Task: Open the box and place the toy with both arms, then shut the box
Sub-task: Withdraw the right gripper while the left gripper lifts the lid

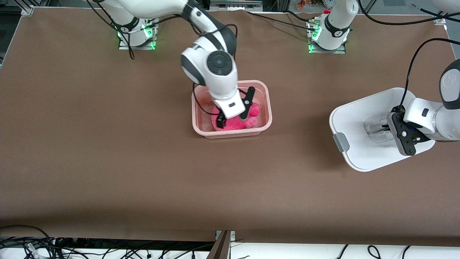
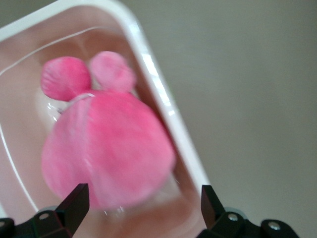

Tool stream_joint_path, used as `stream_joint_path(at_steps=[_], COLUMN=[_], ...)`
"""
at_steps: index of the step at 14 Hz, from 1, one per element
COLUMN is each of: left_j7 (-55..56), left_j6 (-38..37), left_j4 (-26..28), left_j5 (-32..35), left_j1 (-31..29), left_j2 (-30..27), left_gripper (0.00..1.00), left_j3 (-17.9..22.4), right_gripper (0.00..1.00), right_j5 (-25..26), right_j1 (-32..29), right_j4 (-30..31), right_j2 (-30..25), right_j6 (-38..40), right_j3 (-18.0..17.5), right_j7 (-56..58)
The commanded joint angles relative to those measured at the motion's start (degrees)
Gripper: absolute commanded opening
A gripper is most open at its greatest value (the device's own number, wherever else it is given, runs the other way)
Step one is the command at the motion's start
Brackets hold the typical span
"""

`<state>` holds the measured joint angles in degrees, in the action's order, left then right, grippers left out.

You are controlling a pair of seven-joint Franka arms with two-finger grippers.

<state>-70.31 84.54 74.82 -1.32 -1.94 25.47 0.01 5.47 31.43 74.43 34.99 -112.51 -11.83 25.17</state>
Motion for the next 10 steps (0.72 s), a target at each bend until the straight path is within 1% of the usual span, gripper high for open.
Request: stream_joint_path(at_steps=[1, 3, 6, 8, 9, 10], left_j7=[-1.59, -1.5, -0.8, -0.36, 0.86, 2.79], left_j6=[-0.61, -0.17, 2.38, 4.13, 5.45, 6.24], left_j4=[-0.38, -0.2, 0.15, 0.24, 0.5, 0.94], left_j5=[0.7, 0.52, 0.53, 0.61, 0.79, 0.88], left_j1=[0.71, 1.06, 1.06, 1.58, 3.33, 5.96], left_j2=[0.28, 1.07, 1.34, 2.13, 2.22, 2.22], left_gripper=[0.0, 0.0, 0.0, 0.0, 0.0, 0.0], left_j3=[-0.44, -3.77, -10.97, -16.24, -17.22, -17.23], right_gripper=[1.0, 1.0, 1.0, 1.0, 1.0, 1.0], right_j5=[-4.49, -5.37, -9.85, -9.77, -9.6, -9.25], right_j1=[-9.0, -13.31, -17.97, -20.79, -21.41, -21.42], right_j4=[1.33, 1.33, 3.16, 7.98, 11.05, 14.3], right_j2=[-5.19, -8.78, -17.55, -25.1, -29.49, -33.28], right_j6=[1.76, 5.43, 13.34, 18.35, 20.46, 21.7], right_j3=[-0.65, -0.65, 2.95, 3.83, 4.79, 5.93], right_j7=[2.69, 2.53, 0.77, -7.19, -12.2, -16.33])
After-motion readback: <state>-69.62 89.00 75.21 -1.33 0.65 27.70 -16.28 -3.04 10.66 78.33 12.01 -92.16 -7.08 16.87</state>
